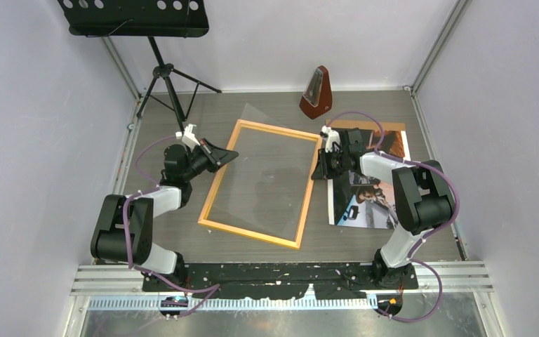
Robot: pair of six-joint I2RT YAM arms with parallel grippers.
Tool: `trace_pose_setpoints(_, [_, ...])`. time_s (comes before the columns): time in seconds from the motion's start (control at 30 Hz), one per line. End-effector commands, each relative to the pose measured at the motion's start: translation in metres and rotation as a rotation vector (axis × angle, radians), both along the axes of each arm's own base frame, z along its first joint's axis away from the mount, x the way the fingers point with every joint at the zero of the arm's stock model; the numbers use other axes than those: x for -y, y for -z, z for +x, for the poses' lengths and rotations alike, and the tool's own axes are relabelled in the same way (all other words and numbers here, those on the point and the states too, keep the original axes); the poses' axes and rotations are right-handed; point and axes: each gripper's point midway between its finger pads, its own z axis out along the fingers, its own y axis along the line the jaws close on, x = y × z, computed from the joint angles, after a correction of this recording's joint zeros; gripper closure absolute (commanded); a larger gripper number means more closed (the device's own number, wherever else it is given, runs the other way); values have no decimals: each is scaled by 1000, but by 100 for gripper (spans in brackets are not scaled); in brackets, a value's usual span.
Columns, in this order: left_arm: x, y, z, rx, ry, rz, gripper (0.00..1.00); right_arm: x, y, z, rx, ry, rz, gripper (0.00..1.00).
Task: Put the photo into the frame
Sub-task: Place the photo frame item in the photo frame.
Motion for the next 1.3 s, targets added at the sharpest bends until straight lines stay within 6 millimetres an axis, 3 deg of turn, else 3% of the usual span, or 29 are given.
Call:
trace_pose_setpoints(0.0, [-1,-14,10,93,-22,17,100,2,-5,6,34,-8,-31,81])
trace_pose_setpoints(0.5, [1,-23,12,149,-21,-3,100,3,-6,5,41,-13,-37,81])
trace_pose_setpoints(0.9, [6,-14,13,41,-24,-68,100,3,-6,5,41,-14,-37,81])
trace_pose_setpoints(1.27, [9,-23,13,13,-16,-106,100,4,-5,5,40,-13,-41,81])
